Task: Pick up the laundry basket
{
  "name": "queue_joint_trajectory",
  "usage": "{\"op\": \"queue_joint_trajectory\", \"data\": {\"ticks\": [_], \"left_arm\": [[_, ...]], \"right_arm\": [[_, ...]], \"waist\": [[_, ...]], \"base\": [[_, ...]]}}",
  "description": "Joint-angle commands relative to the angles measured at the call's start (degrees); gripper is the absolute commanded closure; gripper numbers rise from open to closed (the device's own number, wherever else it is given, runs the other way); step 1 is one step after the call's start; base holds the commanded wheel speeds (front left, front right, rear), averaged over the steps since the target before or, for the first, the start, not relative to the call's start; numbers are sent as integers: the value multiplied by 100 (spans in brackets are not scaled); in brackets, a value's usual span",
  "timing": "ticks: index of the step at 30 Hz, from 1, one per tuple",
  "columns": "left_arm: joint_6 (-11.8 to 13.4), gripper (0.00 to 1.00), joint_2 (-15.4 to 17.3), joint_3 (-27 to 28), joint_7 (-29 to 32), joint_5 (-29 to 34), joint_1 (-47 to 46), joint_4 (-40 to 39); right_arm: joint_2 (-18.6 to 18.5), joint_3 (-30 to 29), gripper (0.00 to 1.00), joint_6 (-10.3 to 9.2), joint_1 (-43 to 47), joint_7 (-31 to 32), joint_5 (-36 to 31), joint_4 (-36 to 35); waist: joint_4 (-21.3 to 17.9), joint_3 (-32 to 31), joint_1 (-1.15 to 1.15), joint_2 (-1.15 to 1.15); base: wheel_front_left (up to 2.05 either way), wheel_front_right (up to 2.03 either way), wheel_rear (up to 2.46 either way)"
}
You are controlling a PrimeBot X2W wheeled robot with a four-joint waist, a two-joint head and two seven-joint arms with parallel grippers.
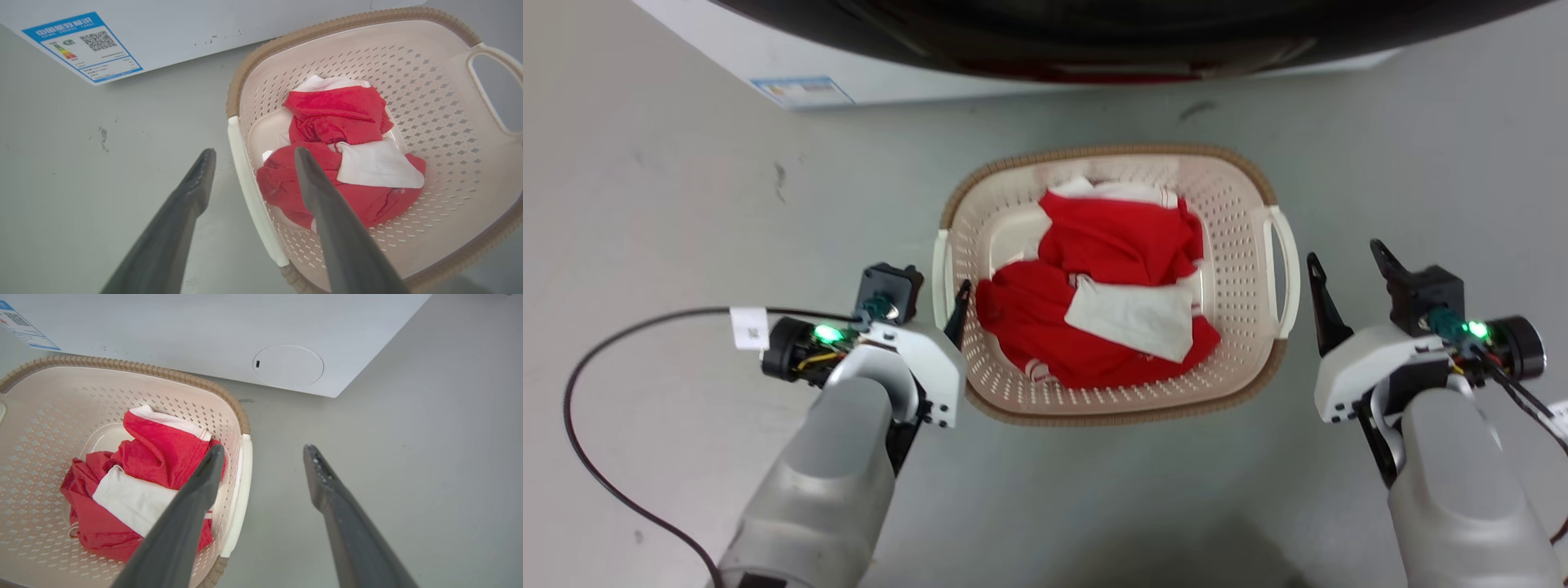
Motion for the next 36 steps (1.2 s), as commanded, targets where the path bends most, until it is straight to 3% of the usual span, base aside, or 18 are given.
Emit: {"op": "queue_joint_trajectory", "data": {"ticks": [1,13,25,26,27,28,36], "left_arm": [[-28,0,48,6,8,-33,-180,166],[-169,0,90,-175,115,-167,-1013,938],[-187,0,47,-400,293,-265,-1329,1097],[-187,10,44,-422,336,-261,-1331,1109],[-189,65,48,-445,340,-263,-1341,1115],[-190,100,50,-464,339,-271,-1359,1119],[-204,100,62,-661,409,-357,-1344,1143]], "right_arm": [[-9,10,0,-4,-191,-12,-61,148],[-10,70,0,-4,-1218,-13,-526,1525],[-10,-12,0,-4,-1783,-12,-771,2170],[-10,-5,22,-4,-1808,-12,-785,2231],[-12,-6,92,-4,-1848,-12,-785,2256],[-11,2,100,-4,-1886,-12,-800,2280],[-42,83,100,-5,-1952,-17,-754,2450]], "waist": [[-94,334,-1,0],[-68,1049,-1,0],[-5,1452,-1,0],[-3,1465,-1,0],[-3,1479,-1,0],[-3,1494,-1,0],[3,1442,-1,0]], "base": [[0,0,0],[0,0,0],[0,0,0],[0,0,0],[0,0,0],[0,0,0],[0,0,0]]}}
